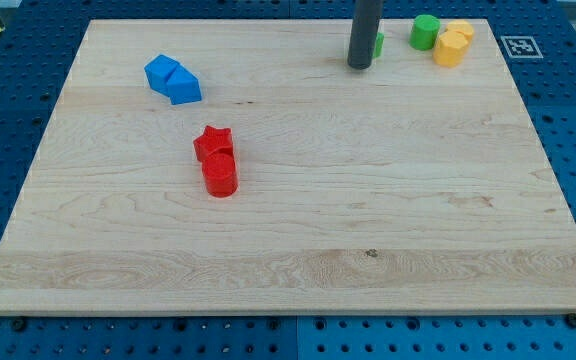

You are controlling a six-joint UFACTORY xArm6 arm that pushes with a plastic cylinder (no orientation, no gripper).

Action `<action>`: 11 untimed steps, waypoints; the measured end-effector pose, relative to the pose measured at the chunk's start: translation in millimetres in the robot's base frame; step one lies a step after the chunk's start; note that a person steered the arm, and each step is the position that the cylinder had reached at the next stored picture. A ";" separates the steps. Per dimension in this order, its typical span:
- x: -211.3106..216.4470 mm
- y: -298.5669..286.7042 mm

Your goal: Push the green star into the group of blocks at the top right of the board

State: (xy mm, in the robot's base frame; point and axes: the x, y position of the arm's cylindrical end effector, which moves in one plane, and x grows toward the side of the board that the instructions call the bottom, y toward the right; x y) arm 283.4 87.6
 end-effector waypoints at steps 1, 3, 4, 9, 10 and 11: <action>-23.8 -25.2; -44.9 -28.1; -28.6 -20.6; -23.4 76.7; -22.1 84.7; -12.1 60.2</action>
